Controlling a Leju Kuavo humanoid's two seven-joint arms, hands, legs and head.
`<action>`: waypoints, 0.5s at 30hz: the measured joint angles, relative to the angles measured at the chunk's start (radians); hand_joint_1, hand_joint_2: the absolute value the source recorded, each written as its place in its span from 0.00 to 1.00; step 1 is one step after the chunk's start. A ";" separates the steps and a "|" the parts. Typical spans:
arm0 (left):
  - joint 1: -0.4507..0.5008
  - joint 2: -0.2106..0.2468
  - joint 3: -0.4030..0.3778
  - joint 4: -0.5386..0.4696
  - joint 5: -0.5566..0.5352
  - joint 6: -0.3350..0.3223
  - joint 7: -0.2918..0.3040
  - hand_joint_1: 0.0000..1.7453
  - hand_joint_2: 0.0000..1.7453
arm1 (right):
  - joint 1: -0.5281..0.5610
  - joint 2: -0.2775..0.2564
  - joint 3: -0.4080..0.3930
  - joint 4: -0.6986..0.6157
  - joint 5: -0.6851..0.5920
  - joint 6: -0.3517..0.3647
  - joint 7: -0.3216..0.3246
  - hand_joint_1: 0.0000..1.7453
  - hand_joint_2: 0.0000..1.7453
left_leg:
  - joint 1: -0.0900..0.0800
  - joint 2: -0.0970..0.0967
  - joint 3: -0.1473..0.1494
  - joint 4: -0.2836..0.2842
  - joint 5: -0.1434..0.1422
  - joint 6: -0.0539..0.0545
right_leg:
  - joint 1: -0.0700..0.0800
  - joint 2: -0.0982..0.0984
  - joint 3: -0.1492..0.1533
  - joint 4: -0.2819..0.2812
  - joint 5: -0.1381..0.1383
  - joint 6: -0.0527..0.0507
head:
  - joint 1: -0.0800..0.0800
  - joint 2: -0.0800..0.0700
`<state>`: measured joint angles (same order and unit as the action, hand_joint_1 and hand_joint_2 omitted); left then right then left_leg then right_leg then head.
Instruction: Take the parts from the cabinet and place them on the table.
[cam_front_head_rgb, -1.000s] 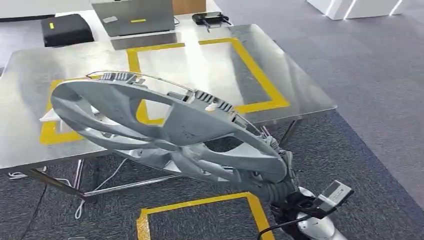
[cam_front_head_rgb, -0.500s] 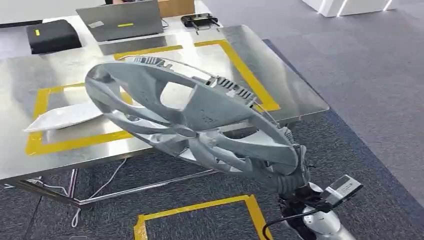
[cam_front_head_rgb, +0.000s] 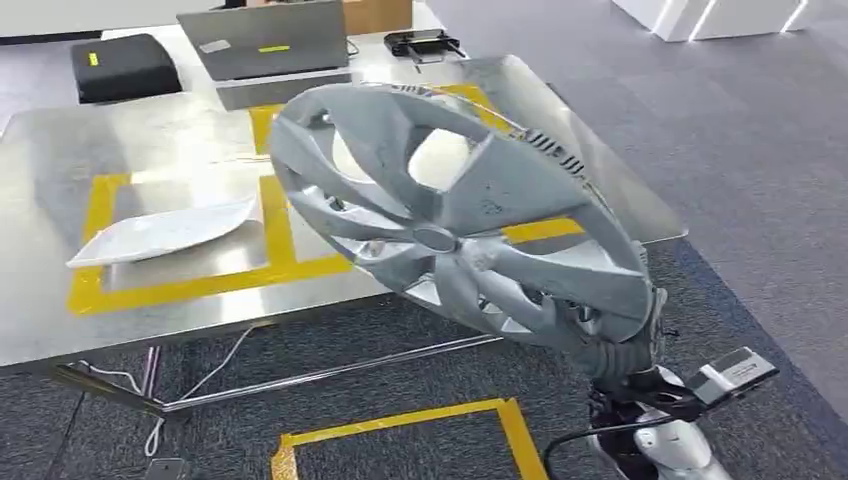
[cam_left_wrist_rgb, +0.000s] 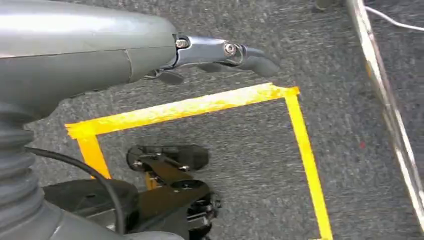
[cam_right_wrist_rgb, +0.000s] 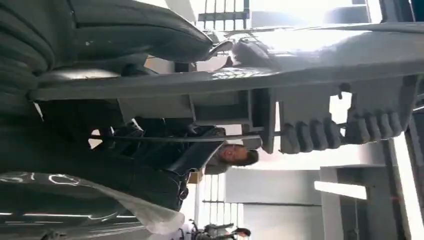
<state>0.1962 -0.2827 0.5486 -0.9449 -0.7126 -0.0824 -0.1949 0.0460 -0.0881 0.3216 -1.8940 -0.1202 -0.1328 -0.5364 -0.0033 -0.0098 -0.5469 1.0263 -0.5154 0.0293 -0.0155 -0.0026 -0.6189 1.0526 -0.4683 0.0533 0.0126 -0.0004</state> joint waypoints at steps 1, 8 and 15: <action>-0.004 0.000 0.000 0.000 0.001 0.002 -0.001 0.00 1.00 | -0.002 0.000 -0.003 -0.004 -0.002 0.000 0.001 1.00 1.00 | -0.002 0.000 -0.002 0.006 -0.003 -0.005 | 0.002 0.002 0.015 -0.028 -0.007 -0.007 | 0.000 0.000; -0.013 0.001 -0.002 0.003 0.012 0.011 -0.004 0.00 1.00 | -0.009 0.002 -0.015 -0.009 -0.002 -0.002 0.013 1.00 1.00 | 0.006 0.003 -0.076 0.169 -0.090 -0.040 | -0.004 0.001 0.035 -0.031 -0.022 -0.043 | -0.011 0.000; -0.009 0.006 -0.002 0.016 0.021 0.017 -0.008 0.00 1.00 | -0.018 0.004 -0.014 -0.009 0.020 0.003 0.026 1.00 1.00 | 0.003 0.002 -0.076 0.051 0.071 -0.021 | -0.003 0.003 0.079 -0.033 -0.060 -0.037 | -0.009 0.000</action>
<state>0.1869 -0.2769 0.5463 -0.9289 -0.6916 -0.0653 -0.2026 0.0275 -0.0839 0.3071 -1.9028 -0.1000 -0.1293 -0.5104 -0.0003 -0.0078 -0.6229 1.0769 -0.4448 0.0085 -0.0190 0.0007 -0.5398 1.0192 -0.5284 0.0165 0.0034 -0.0004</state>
